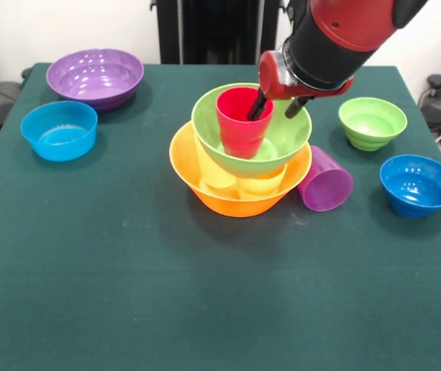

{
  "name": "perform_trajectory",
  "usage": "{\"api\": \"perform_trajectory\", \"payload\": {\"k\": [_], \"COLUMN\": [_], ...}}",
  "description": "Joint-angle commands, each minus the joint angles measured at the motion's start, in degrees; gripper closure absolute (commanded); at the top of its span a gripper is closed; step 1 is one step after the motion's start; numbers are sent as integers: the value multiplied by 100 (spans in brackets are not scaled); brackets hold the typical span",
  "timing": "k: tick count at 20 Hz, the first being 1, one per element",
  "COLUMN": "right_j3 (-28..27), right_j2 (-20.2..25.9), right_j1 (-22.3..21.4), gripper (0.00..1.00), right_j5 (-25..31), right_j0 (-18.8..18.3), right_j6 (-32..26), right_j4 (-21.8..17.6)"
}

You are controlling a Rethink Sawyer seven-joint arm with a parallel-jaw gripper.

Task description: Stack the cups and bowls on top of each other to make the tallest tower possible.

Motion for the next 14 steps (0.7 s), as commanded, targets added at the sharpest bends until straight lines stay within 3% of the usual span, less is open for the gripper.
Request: {"api": "perform_trajectory", "payload": {"k": [1, 14], "right_j3": [-208, -39], "right_j2": [481, 394], "right_j1": [-94, -514], "gripper": [0, 0], "right_j5": [554, 794], "right_j0": [75, 116], "right_j6": [177, 128], "right_j4": [45, -38]}}
